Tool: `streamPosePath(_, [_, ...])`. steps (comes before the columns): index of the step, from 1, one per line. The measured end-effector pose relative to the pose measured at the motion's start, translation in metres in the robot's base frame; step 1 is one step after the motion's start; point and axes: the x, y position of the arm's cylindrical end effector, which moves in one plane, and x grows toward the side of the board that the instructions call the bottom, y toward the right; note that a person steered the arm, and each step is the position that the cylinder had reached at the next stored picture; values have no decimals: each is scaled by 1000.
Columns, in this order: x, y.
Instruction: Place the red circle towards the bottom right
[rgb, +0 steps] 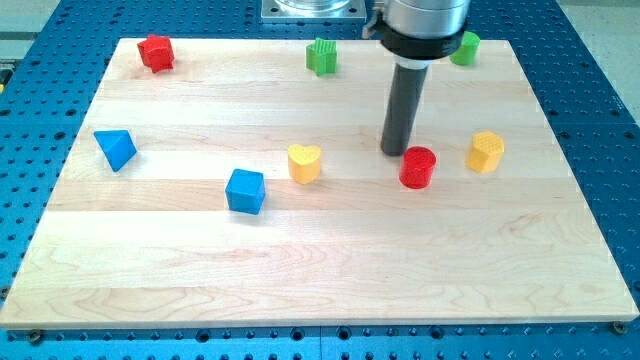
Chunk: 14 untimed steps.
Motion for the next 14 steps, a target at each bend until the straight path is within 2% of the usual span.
streamPosePath(2, [0,-4])
streamPosePath(3, [16,-4])
streamPosePath(4, [80,22])
streamPosePath(5, [74,34])
streamPosePath(6, [38,-23])
streamPosePath(7, [19,11])
streamPosePath(8, [68,61])
streamPosePath(9, [104,70])
streamPosePath(10, [69,26])
streamPosePath(11, [28,69])
streamPosePath(13, [110,116])
streamPosePath(14, [76,100])
